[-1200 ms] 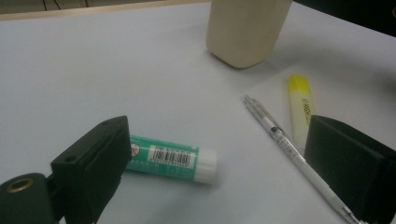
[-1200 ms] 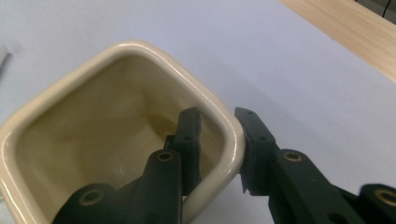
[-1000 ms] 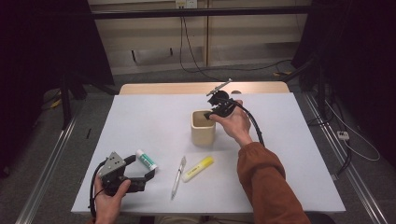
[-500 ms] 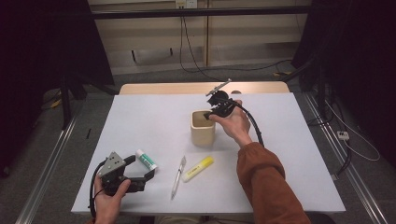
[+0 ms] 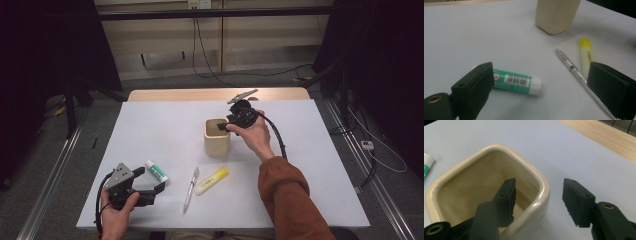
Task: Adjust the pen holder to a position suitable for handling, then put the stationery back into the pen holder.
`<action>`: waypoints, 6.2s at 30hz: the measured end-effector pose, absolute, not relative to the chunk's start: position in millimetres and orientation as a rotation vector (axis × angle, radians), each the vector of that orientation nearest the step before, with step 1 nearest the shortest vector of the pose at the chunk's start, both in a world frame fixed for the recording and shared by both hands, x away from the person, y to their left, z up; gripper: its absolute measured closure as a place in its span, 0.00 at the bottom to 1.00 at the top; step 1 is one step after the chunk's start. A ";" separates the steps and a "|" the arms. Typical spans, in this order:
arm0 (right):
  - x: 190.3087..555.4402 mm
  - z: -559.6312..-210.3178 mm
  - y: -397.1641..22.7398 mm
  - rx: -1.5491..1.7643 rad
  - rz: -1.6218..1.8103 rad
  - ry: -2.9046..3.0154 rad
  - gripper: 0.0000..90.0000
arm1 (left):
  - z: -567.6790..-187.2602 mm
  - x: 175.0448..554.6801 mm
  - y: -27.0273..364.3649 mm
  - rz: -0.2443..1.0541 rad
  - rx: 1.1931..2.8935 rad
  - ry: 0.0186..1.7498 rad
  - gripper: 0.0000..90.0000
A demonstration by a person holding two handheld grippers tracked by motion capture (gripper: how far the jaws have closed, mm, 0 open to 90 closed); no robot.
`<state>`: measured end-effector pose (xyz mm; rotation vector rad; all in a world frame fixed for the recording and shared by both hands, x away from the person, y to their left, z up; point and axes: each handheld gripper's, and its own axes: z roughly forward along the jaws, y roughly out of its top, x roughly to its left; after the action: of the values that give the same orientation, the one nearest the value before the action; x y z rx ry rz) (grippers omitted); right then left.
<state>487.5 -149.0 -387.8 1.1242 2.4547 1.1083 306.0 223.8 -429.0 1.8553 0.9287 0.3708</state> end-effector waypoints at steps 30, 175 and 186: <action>424.4 -383.8 -193.7 1.133 1.302 2.197 0.07 | -431.4 307.5 225.3 0.362 1.858 0.943 0.08; 295.8 -446.5 -273.4 1.155 1.197 2.054 0.08 | -422.8 436.3 216.8 0.031 2.763 -0.163 0.72; 295.9 -446.6 -273.6 1.157 1.196 2.054 0.08 | -420.5 435.1 223.8 -0.041 2.712 0.095 0.73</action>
<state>295.9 -273.6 -446.6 1.1573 2.0539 1.1961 435.1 223.8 -420.5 2.7124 0.0952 -0.0411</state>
